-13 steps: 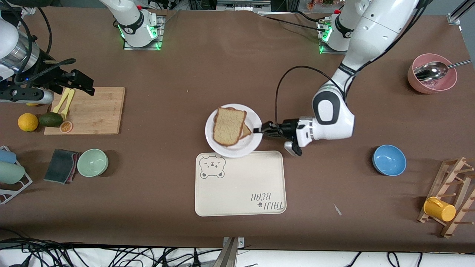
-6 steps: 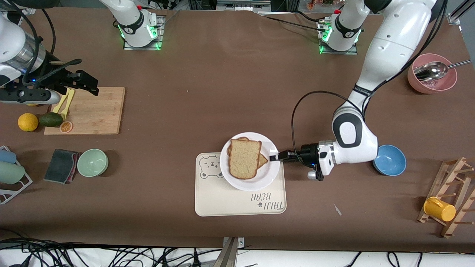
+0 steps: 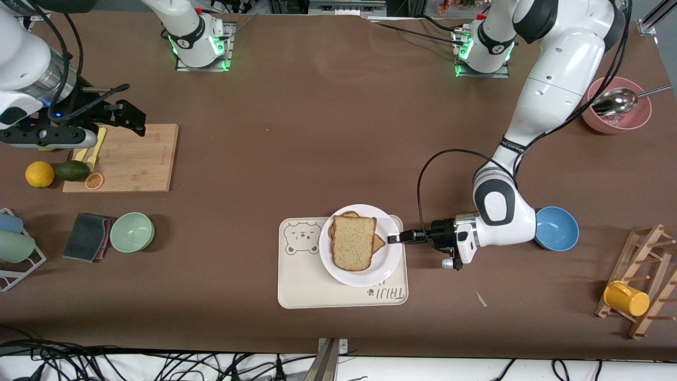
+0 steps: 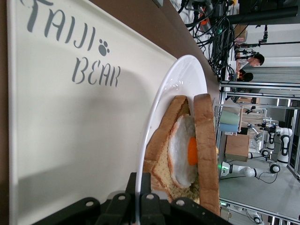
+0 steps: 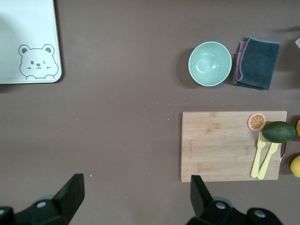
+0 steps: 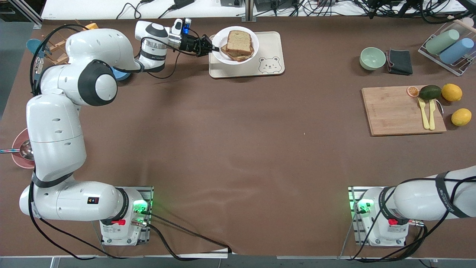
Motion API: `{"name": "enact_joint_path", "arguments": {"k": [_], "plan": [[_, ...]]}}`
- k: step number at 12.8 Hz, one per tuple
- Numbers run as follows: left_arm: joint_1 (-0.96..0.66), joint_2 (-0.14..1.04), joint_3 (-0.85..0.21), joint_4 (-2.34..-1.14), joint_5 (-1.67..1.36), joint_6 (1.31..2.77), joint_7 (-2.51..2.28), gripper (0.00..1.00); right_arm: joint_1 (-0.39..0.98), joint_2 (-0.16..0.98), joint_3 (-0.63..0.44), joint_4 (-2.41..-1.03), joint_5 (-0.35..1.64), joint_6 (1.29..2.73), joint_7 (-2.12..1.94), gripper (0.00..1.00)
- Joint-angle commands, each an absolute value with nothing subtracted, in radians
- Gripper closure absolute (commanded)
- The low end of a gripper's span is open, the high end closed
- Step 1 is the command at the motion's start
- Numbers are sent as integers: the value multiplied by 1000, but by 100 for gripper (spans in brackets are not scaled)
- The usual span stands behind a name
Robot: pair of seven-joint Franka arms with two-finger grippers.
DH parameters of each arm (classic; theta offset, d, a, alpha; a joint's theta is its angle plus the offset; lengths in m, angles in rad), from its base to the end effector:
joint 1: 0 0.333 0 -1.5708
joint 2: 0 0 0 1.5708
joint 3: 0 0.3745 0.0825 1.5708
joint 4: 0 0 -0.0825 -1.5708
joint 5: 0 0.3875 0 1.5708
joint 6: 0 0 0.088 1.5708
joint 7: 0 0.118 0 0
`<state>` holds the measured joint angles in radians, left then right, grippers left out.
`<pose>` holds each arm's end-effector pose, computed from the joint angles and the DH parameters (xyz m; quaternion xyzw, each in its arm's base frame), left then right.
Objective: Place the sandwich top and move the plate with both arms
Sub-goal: 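Hold the plate on the placemat with the left gripper, then release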
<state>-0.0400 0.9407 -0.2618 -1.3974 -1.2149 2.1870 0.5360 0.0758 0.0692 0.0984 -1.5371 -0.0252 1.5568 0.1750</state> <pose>0.7505 -0.2242 0.1940 0.8435 0.0541 -0.0026 0.5344 0.5725 0.0954 0.6476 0.9997 -0.0003 -0.0226 0.0133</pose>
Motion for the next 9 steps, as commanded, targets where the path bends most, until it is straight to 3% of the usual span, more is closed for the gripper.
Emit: {"name": "enact_joint_path", "arguments": {"k": [1,9], "plan": [[-49,1008,-273,-1298,-1195,2167,532,100,71,81,72,-1509,-29,1531,166,0],[-83,1098,-268,-1221,-1193,2209,541,100,71,81,32,-1517,-18,1551,178,1]]}}
